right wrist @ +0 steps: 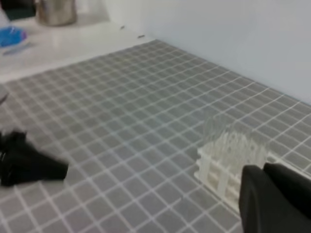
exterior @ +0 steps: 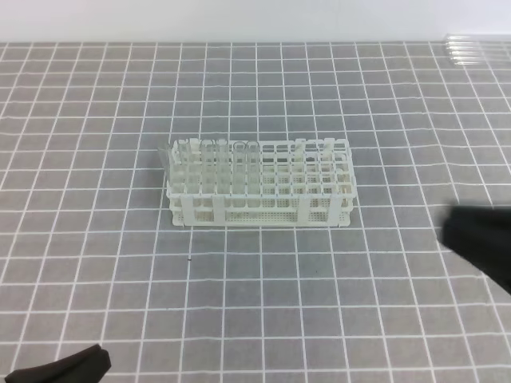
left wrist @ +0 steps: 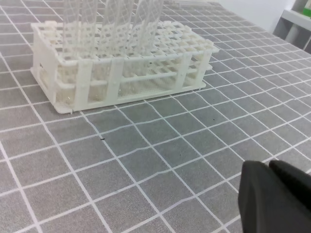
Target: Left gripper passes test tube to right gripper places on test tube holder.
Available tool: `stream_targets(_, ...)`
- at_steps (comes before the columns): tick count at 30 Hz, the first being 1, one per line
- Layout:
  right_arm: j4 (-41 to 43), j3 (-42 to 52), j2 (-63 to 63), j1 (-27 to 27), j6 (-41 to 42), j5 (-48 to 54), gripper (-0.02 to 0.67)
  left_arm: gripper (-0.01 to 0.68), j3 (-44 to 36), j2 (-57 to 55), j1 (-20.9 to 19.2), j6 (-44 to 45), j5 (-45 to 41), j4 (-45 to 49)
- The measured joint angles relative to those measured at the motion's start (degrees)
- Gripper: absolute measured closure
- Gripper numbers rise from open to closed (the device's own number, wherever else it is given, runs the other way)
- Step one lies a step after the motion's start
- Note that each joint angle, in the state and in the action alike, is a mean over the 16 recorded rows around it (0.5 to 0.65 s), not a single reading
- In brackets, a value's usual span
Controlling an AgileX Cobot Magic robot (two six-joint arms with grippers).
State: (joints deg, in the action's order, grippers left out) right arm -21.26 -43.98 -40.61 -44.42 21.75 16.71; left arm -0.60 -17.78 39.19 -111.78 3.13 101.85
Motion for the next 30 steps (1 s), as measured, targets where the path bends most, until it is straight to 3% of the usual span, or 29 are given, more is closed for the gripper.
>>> stream_targets(7,2.9,1.8,10.1,0.0,-0.1,14.8,0.662,0.674,0.0,0.0,0.0,0.0,-0.1,-0.2)
stream_targets(13,5.8,5.1,13.5,2.6,-0.8,15.7,0.662,0.674,0.2,0.1,0.0,0.0,0.0,-0.6)
stream_targets(30,-0.2,33.7,32.0,30.9,-4.5,2.1,0.662,0.674,0.0,0.0,0.0,0.0,-0.1,0.0)
